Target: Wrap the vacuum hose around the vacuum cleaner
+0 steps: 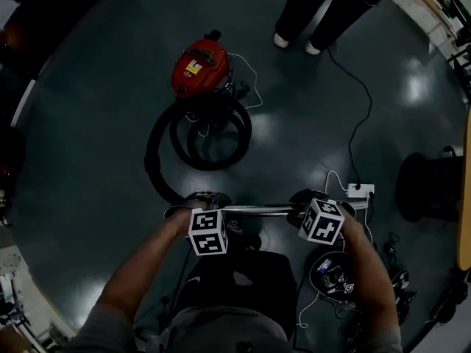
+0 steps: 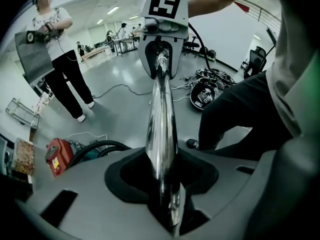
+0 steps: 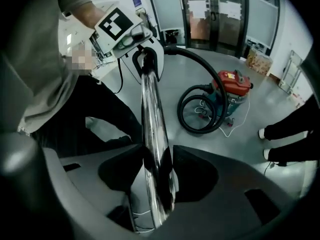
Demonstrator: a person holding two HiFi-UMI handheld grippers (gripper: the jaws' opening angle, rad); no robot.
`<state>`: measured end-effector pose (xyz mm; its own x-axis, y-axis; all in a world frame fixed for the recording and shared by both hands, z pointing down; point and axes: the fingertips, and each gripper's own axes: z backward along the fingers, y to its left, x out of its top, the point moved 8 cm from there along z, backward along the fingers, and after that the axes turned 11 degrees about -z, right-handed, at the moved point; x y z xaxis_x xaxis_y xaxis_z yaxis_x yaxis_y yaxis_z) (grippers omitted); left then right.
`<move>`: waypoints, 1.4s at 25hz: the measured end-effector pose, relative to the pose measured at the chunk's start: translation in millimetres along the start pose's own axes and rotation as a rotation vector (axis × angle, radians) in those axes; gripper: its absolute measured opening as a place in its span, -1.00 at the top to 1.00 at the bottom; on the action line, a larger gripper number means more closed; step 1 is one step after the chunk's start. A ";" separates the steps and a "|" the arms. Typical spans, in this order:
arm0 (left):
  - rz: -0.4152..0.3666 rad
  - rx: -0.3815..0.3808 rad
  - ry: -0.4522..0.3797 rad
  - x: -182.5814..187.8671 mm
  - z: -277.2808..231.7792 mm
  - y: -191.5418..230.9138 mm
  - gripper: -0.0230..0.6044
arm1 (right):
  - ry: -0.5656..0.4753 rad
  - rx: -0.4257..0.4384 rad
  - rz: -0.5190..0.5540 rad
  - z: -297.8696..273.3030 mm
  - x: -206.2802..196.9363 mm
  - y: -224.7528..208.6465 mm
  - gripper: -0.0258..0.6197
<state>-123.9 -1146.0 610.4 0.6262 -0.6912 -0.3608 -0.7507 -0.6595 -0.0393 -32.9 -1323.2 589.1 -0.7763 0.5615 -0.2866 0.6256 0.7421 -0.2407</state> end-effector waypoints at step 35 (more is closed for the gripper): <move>0.340 -0.067 0.043 -172.1 -435.5 -7.5 0.39 | 0.133 -0.067 0.455 -482.5 -108.6 -155.5 0.42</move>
<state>-134.3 -1150.8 1078.6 0.3520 -0.8854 -0.3035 -0.9031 -0.4065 0.1382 -83.3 -1322.9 1105.1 -0.4302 0.8737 -0.2272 0.9014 0.4291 -0.0568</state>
